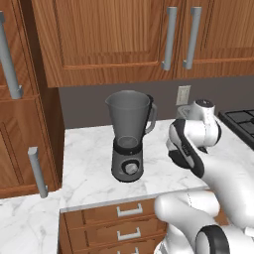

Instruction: Close the lid blender by securely placing the lid on top.

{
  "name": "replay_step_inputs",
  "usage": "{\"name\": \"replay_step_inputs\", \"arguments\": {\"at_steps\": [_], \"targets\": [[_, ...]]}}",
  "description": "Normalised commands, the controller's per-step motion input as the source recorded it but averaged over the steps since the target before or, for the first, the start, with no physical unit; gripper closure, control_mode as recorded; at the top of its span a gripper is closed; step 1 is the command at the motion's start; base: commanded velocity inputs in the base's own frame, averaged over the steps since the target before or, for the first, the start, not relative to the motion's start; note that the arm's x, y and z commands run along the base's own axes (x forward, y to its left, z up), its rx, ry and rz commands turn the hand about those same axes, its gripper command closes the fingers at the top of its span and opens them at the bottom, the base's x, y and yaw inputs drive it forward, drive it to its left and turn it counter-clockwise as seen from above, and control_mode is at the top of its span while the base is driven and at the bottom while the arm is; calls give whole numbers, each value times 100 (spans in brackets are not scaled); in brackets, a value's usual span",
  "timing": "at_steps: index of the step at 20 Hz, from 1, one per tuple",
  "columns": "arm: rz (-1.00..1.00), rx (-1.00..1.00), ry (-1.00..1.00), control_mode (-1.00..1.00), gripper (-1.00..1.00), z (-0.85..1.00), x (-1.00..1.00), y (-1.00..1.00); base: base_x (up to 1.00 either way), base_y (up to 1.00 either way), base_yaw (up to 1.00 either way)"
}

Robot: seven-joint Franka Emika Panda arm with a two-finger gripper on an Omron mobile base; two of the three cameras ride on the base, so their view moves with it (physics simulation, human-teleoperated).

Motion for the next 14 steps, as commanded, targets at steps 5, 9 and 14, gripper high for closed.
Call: {"name": "replay_step_inputs", "arguments": {"at_steps": [5,9,14], "targets": [[0,0,-5,-100,100,100,-47,0,0,0,0],[1,0,-6,-100,100,100,-34,0,0,0,0],[2,0,-6,-100,100,100,-24,0,0,0,0]]}}
